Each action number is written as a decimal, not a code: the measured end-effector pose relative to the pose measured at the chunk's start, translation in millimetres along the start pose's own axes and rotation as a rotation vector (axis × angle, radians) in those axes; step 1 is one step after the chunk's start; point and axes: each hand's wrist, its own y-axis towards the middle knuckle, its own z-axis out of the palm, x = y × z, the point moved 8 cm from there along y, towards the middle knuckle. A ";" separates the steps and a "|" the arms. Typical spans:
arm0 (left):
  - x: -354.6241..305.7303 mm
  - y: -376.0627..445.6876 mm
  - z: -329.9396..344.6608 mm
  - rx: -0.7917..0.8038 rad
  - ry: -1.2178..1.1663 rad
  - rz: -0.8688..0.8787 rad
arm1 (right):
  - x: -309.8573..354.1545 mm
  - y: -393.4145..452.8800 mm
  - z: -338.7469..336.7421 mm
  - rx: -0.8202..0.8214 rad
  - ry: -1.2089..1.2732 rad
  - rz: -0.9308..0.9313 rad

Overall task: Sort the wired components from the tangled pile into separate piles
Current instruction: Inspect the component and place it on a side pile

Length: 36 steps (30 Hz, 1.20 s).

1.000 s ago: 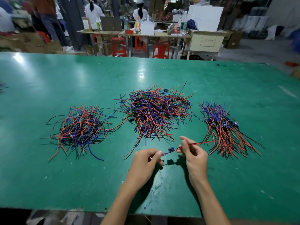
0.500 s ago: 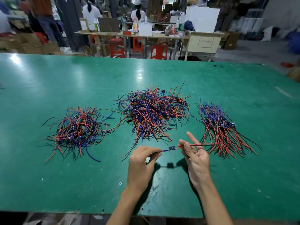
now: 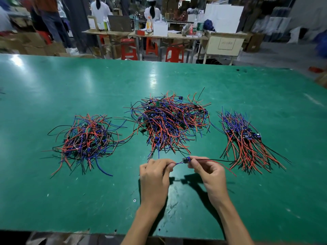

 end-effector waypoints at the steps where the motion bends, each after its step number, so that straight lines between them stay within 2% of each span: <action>1: -1.7 -0.3 1.0 0.006 0.012 0.012 | -0.5 0.2 -1.4 -0.020 -0.005 0.014; 4: 1.7 -0.1 4.9 0.036 0.028 -0.019 | -6.5 3.7 -7.2 -0.092 0.108 0.097; 7: 15.7 0.9 4.9 0.032 -0.003 -0.150 | -8.0 13.3 -26.1 -0.205 0.265 0.192; 14: 49.4 -3.2 6.5 -0.001 -0.309 -0.447 | 39.2 47.3 -71.9 -0.290 0.265 0.135; 17: 51.7 -5.2 7.9 0.004 -0.342 -0.478 | 45.9 56.1 -85.9 -0.366 0.370 0.162; 20: 52.8 -5.7 8.9 0.017 -0.357 -0.501 | 42.9 66.8 -91.3 -0.437 0.642 0.215; 23: 52.6 -5.8 10.2 0.041 -0.348 -0.506 | 61.5 93.2 -97.1 -0.474 0.845 0.160; 25: 50.8 -5.8 9.2 0.047 -0.347 -0.506 | 73.9 112.2 -103.9 -0.523 0.909 0.125; 27: 50.1 -5.7 8.6 0.051 -0.341 -0.504 | 71.8 121.8 -108.3 -0.577 0.924 0.169; 29: 49.8 -5.8 8.4 0.051 -0.339 -0.500 | 59.7 120.9 -101.7 -0.587 0.877 0.255; 32: 49.6 -5.1 7.2 0.041 -0.328 -0.504 | 33.2 111.3 -78.8 -0.532 0.624 0.321; 36: 50.7 -3.8 9.0 0.052 -0.313 -0.498 | 9.1 112.1 -43.3 -0.350 -0.084 0.261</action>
